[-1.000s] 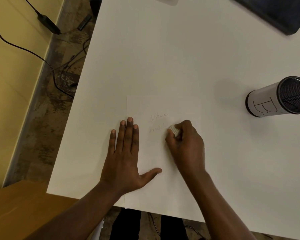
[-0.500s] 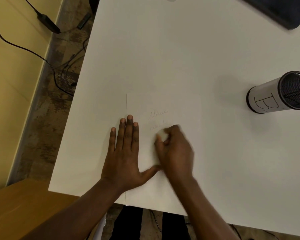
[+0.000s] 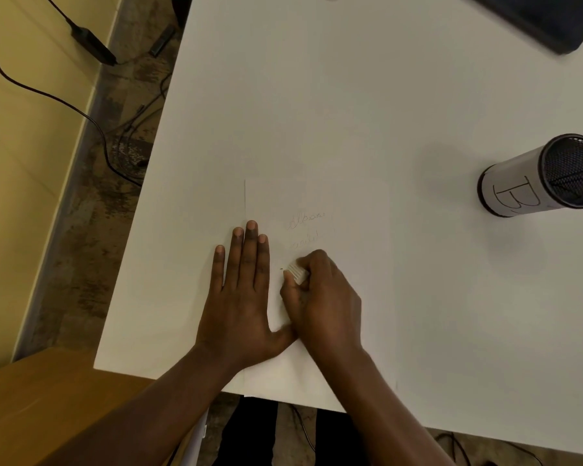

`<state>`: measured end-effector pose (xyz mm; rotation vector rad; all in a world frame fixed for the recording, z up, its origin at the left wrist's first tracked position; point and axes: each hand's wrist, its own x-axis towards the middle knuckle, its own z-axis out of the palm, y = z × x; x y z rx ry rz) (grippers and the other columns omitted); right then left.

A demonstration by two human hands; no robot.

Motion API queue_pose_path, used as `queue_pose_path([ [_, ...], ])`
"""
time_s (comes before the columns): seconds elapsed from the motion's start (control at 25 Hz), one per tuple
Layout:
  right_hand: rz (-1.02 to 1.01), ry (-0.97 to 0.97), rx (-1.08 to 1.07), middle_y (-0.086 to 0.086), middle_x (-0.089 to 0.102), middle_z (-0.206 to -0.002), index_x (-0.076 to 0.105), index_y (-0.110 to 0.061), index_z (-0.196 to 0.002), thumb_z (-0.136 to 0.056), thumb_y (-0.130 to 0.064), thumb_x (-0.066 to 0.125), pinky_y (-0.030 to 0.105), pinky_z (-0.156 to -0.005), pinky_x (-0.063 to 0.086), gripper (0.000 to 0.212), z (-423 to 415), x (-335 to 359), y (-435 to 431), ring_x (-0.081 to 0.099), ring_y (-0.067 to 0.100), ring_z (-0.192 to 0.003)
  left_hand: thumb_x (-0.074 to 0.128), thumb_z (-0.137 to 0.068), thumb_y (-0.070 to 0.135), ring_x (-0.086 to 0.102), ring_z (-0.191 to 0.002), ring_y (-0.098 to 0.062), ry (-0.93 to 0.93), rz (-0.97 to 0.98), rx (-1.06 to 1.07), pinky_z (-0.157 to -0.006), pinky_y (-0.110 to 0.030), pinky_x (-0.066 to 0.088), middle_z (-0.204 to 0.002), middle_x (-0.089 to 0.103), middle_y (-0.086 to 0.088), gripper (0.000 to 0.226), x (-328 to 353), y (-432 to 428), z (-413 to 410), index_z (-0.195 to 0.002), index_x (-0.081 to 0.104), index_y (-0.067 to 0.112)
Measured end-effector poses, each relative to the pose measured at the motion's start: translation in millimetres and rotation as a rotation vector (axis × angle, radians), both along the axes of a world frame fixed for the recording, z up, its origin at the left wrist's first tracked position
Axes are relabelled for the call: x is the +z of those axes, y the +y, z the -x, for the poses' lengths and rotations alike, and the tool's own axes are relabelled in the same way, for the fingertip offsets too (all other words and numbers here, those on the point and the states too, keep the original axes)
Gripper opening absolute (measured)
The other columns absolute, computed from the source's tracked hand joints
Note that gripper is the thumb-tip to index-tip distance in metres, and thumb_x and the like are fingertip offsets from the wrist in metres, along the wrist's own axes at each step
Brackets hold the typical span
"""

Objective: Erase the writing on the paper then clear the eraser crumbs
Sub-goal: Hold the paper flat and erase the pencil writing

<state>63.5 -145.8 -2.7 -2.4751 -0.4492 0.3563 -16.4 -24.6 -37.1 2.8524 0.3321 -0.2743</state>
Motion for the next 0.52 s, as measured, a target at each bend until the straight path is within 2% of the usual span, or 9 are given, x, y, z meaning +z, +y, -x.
queue_pose_path([
  [0.08,0.029,-0.008,0.016,-0.01,0.055,-0.078,0.053,-0.021,-0.094,-0.09,-0.035,0.064,0.024,-0.05,0.033,0.018,-17,-3,-13,0.049,0.009,-0.066,0.035,-0.084,0.09,-0.003,-0.162,-0.039,0.005,-0.013,-0.003,-0.129,-0.063,0.013,-0.174,-0.005,-0.023,0.126,0,0,0,-0.163,0.003,-0.003],
  [0.24,0.054,0.026,-0.187,-0.009,0.054,-0.078,0.048,-0.022,-0.092,-0.088,-0.032,0.063,0.027,-0.058,0.036,0.019,-49,-6,-35,0.052,0.014,-0.066,0.035,-0.081,0.095,-0.004,-0.162,-0.039,0.023,-0.024,-0.005,-0.129,-0.063,0.013,-0.174,-0.007,-0.022,0.132,2,-1,-1,-0.163,0.001,-0.003],
  [0.44,-0.017,0.035,0.076,-0.012,0.056,-0.078,0.054,-0.023,-0.093,-0.088,-0.035,0.065,0.022,-0.054,0.04,0.016,4,-2,-12,0.052,0.008,-0.069,0.038,-0.084,0.086,-0.003,-0.162,-0.038,-0.001,-0.008,0.001,-0.128,-0.063,0.015,-0.174,-0.005,-0.022,0.123,-1,0,0,-0.164,0.005,-0.002],
  [0.52,0.026,0.015,0.008,-0.012,0.056,-0.078,0.054,-0.023,-0.094,-0.088,-0.036,0.066,0.026,-0.055,0.041,0.018,-17,-7,-30,0.053,0.009,-0.069,0.037,-0.083,0.091,-0.004,-0.162,-0.038,0.002,-0.017,-0.004,-0.13,-0.062,0.012,-0.174,-0.006,-0.022,0.127,0,-1,0,-0.163,0.003,-0.003],
])
